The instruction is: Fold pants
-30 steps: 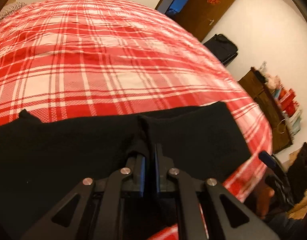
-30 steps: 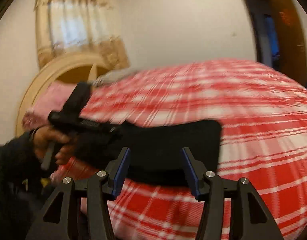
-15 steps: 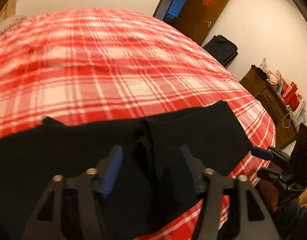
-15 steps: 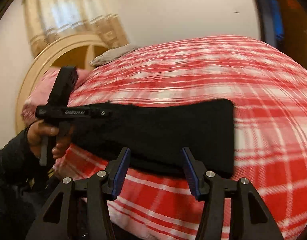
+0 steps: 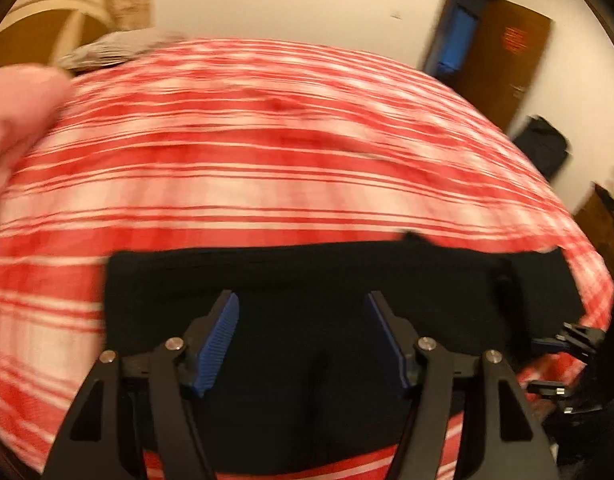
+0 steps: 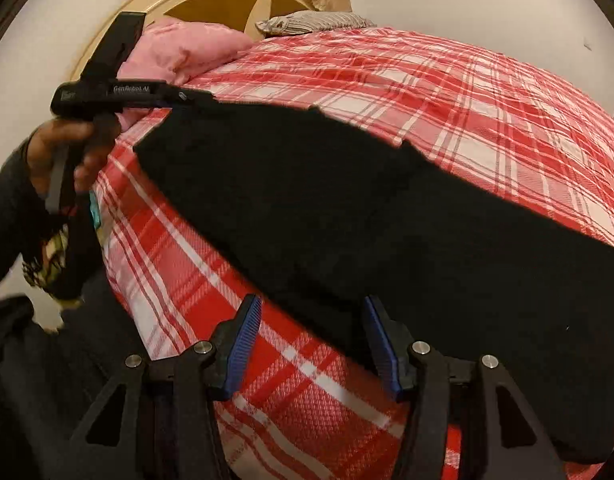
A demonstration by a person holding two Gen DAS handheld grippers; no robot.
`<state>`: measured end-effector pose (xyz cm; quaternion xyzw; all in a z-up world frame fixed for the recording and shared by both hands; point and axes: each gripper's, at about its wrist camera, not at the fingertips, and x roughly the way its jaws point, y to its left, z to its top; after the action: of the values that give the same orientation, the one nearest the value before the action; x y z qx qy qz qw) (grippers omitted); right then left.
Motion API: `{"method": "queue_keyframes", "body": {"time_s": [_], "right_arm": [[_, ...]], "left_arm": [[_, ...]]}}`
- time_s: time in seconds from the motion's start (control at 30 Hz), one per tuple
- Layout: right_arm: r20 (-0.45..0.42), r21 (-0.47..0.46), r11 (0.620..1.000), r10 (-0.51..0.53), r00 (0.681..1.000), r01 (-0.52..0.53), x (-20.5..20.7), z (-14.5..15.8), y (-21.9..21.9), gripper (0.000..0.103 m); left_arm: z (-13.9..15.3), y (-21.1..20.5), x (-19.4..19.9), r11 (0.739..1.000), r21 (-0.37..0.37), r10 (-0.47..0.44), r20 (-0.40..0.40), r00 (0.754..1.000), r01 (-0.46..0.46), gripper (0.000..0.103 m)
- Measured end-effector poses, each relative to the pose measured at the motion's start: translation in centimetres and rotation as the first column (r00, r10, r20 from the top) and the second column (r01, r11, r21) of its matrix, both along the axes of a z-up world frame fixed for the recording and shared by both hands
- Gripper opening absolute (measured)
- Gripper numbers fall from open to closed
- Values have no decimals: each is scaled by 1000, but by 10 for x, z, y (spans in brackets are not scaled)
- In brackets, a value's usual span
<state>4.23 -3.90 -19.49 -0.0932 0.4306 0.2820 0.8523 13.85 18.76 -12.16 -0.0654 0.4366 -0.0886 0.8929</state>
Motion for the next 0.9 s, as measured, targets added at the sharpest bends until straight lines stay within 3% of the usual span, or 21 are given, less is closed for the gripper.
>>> {"method": "queue_keyframes", "body": {"time_s": [0.07,0.17,0.27,0.37,0.43,0.73,0.9], "right_arm": [[-15,-4,1000,9,1000,-9,-4,2,0,54],[40,44,999,3,999,-4,-11,18,-5,54],[92,87,996,-3,996,-5,-7,31,0,54],[65,55,998,-17,998,13,9,23,11,54],[-31,5,1000,-12,999,13,23,4,17,55],[90,28,999,-36,995,33,2,27,10,55],[125,50,998,-32,992,26,-6,31,9,55]], "left_arm": [[-2,26,-3,998,19,63,7,998,-63,68],[-8,64,-12,982,77,169,40,985,-172,76],[-24,88,-15,971,51,234,23,972,-235,76],[-45,100,-15,965,-10,262,-21,965,-262,76],[-55,103,-15,963,-48,263,-37,964,-264,76],[-47,86,-19,974,-101,202,-12,979,-202,76],[-52,77,-13,980,-43,195,-15,981,-195,75]]}}
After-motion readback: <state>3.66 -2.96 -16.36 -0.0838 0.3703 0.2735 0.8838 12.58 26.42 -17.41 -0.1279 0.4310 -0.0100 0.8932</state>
